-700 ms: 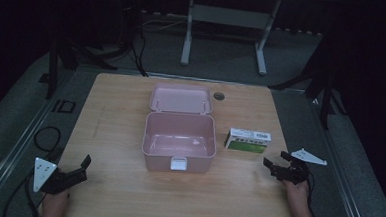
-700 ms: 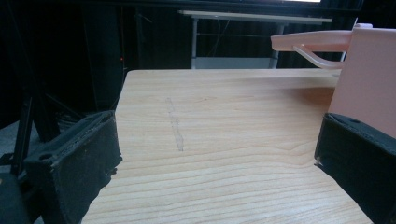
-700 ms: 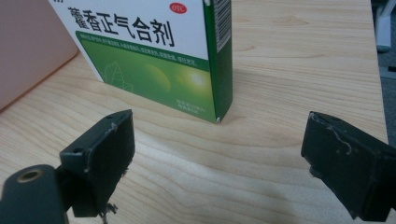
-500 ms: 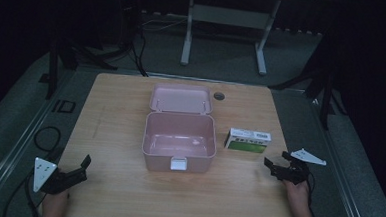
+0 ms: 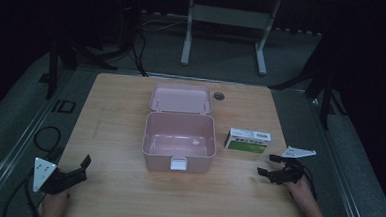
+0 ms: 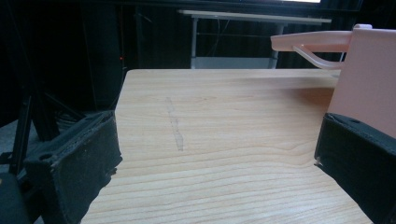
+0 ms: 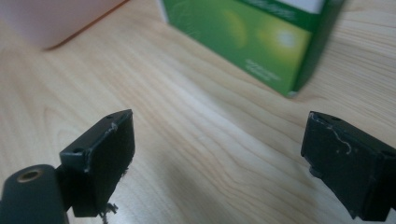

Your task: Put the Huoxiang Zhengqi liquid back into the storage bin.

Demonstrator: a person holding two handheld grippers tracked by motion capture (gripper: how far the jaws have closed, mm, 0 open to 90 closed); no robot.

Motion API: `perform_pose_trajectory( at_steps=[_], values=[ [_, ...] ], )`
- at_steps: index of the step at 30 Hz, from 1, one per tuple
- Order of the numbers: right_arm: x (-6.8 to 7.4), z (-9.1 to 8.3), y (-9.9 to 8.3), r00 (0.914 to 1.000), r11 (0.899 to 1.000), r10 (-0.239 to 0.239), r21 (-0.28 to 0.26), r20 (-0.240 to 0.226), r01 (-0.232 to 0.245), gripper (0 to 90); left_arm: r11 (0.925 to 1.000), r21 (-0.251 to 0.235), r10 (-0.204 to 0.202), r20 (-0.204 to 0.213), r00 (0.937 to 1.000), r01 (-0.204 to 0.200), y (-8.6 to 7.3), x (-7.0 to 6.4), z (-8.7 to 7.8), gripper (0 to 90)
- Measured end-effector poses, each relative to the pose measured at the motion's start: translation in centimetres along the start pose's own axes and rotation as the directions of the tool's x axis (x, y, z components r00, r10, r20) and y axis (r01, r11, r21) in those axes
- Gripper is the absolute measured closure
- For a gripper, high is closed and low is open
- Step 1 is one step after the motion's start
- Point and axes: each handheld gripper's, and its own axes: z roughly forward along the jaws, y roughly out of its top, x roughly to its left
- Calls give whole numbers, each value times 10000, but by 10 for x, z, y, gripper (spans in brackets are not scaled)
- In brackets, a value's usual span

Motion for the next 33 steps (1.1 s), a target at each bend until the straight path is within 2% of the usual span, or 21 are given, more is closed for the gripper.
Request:
perform_pose_trajectory(
  at_steps=[5,7,9,10,11,13,15,16,17,18,19,21,24,26,27,28,29,30,31,32,33],
  values=[
    [4,3,8,9925,9940,-960,455,-755,997,130,10000,11,9,48,10000,-9,0,0,0,2],
    [7,5,12,9852,9863,-1279,896,-1144,1384,126,10000,5,-3,54,10000,3,0,0,0,2],
    [11,6,15,9775,9747,-1690,1261,-1260,1848,126,10000,10,11,64,10000,-11,0,0,0,2],
    [11,6,15,9775,9747,-1690,1261,-1260,1848,126,10000,10,11,64,10000,-11,0,0,0,2],
    [14,7,19,9719,9642,-1815,1669,-1501,2059,126,10000,8,2,58,10000,-2,0,0,0,2],
    [17,7,22,9648,9484,-2119,2053,-1560,2415,125,10000,22,18,58,10000,-18,0,0,0,2],
    [20,8,25,9565,9247,-2399,2608,-1658,2771,125,10000,21,21,73,10000,-21,0,0,0,2],
    [20,8,25,9565,9247,-2399,2608,-1658,2771,125,10000,21,21,73,10000,-21,0,0,0,3],
    [24,9,29,9471,8951,-2672,3181,-1779,3123,125,10000,12,9,71,10000,-9,0,0,0,2],
    [24,9,29,9471,8951,-2672,3181,-1779,3123,125,10000,12,9,71,10000,-9,0,0,0,2],
    [26,10,33,9408,8695,-2894,3626,-1763,3354,125,10000,0,-1,74,10000,1,0,0,0,3],
    [28,10,37,9335,8462,-3090,3955,-1817,3571,125,10000,-6,0,88,10000,0,0,0,0,2],
    [31,11,42,9290,8242,-3161,4294,-1923,3693,125,10000,-1,6,82,10000,-6,0,0,0,2],
    [31,11,42,9290,8242,-3161,4294,-1923,3693,125,10000,19,30,88,10000,-30,0,0,0,2],
    [35,14,48,9161,7807,-3385,4794,-2149,4009,125,10000,29,38,105,9999,-38,0,0,0,2],
    [35,14,48,9161,7807,-3385,4794,-2149,4009,125,10000,29,38,105,9999,-38,0,0,0,2],
    [38,16,51,9071,7463,-3525,5157,-2301,4208,125,10000,21,27,115,9999,-27,0,0,0,2],
    [39,16,53,9061,7325,-3505,5335,-2369,4229,125,10000,18,27,114,9999,-27,0,0,0,2],
    [39,16,53,9061,7325,-3505,5335,-2369,4229,125,10000,17,27,120,9999,-27,0,0,0,2],
    [42,18,57,9025,7055,-3470,5631,-2551,4304,125,10000,15,29,127,9999,-29,0,0,0,2],
    [43,18,59,9021,6933,-3449,5774,-2595,4312,125,10000,17,30,132,9999,-30,0,0,0,2]
  ],
)
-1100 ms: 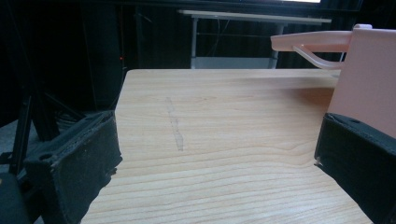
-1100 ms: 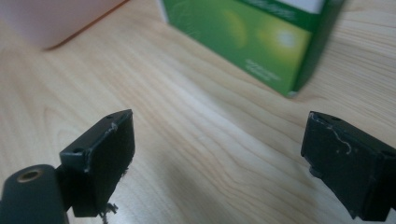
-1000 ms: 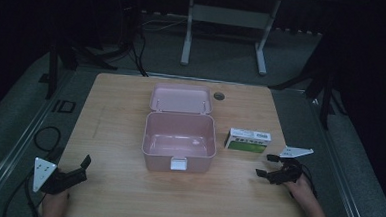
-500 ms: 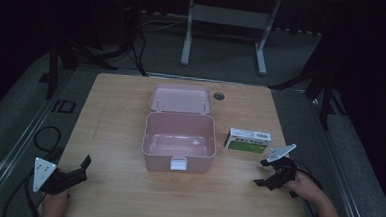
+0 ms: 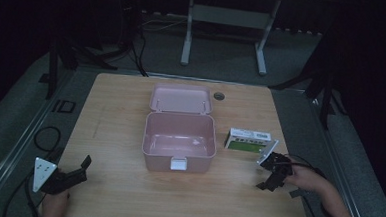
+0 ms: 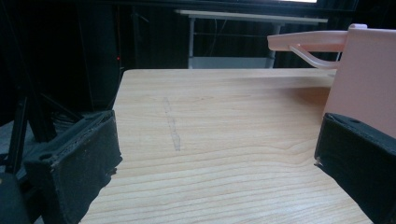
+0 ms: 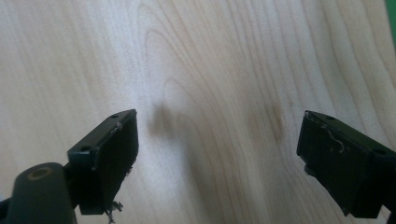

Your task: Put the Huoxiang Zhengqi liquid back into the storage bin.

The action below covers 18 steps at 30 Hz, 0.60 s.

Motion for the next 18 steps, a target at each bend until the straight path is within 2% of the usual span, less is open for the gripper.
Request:
perform_pose_trajectory(
  at_steps=[4,5,7,8,9,12,14,18],
  values=[
    [0,-4,6,9999,9991,-103,417,-81,107,123,10000,5,12,13,10000,-12,0,0,0,2],
    [-1,-8,10,9997,9967,-225,782,-67,229,123,10000,4,19,22,10000,-19,0,0,0,2],
    [-1,-11,13,9995,9942,-303,1028,-40,306,123,10000,7,21,28,10000,-21,0,0,0,2],
    [-1,-11,13,9995,9942,-303,1028,-40,306,123,10000,7,21,28,10000,-21,0,0,0,2],
    [-1,-14,16,9987,9912,-512,1225,1,508,123,10000,6,19,27,10000,-19,0,0,0,2],
    [-1,-16,18,9986,9898,-525,1327,-38,526,123,10000,8,22,36,10000,-22,0,0,0,2],
    [-2,-17,22,9973,9831,-723,1675,-147,738,125,10000,19,22,41,10000,-22,0,0,0,2],
    [-1,-18,28,9962,9709,-841,2231,-241,874,126,10000,22,21,40,10000,-22,0,0,0,2]
  ],
)
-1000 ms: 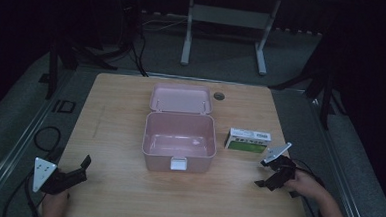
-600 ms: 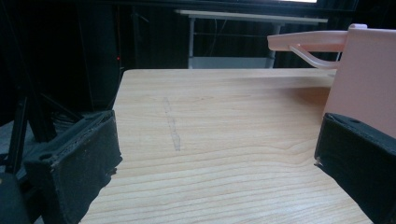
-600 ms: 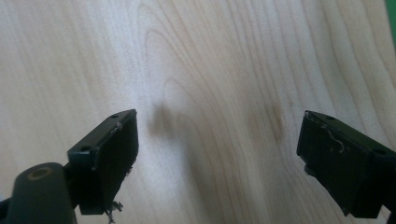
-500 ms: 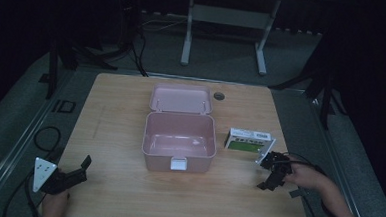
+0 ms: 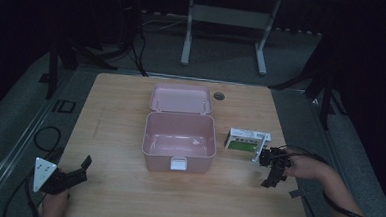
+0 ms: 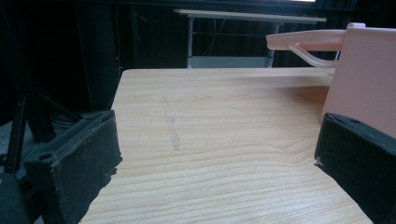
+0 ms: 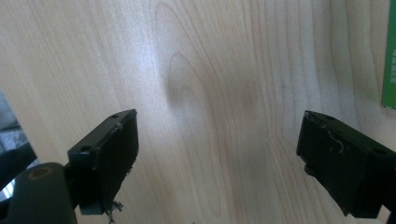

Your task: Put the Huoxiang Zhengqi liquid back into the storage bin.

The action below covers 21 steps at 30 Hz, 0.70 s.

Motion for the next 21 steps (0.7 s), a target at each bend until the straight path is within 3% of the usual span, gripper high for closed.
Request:
perform_pose_trajectory(
  at_steps=[5,13,21],
  values=[
    [7,-4,5,9983,9981,-569,229,-107,572,120,10000,-5,-3,13,10000,3,0,0,0,2],
    [8,-11,7,9978,9974,-628,353,-192,635,132,10000,3,-7,20,10000,7,0,0,0,2],
    [8,-28,12,9959,9960,-882,-92,207,884,141,10000,12,-29,42,10000,29,0,0,0,2]
  ],
)
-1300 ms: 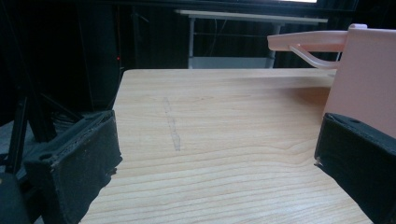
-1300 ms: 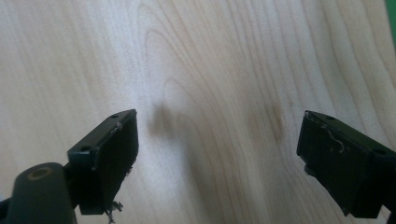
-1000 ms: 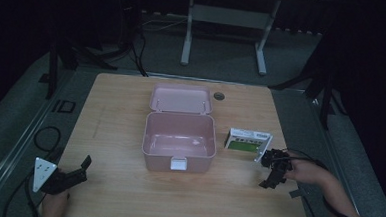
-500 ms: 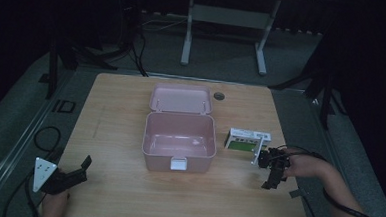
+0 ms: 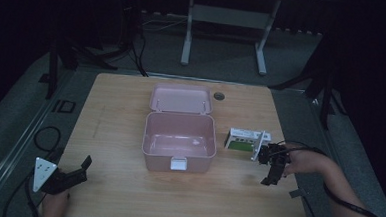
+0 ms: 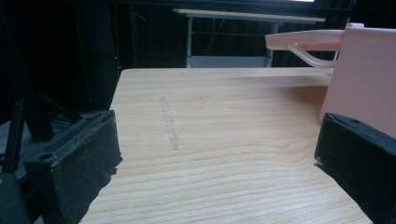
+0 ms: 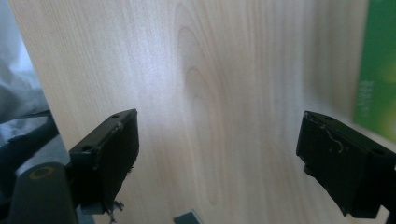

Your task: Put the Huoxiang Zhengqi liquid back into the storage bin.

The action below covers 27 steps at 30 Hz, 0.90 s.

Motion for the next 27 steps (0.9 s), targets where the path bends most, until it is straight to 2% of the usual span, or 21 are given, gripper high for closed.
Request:
perform_pose_trajectory(
  at_steps=[4,8,14,21,27],
  values=[
    [-2,-14,2,9995,9998,-200,-93,242,202,219,10000,6,10,4,10000,-10,0,0,0,2],
    [-9,-30,4,9980,9987,-254,-422,576,278,231,10000,0,-2,4,10000,2,0,0,0,2],
    [-22,-47,5,9950,9990,-137,-402,994,177,260,10000,4,-11,10,10000,11,0,0,0,2],
    [-39,-58,5,9864,9986,-288,-392,1616,356,316,10000,2,-8,12,10000,8,0,0,0,2],
    [-52,-57,11,9819,9987,-423,-189,1847,466,368,10000,4,8,11,10000,-8,0,0,0,2]
  ],
)
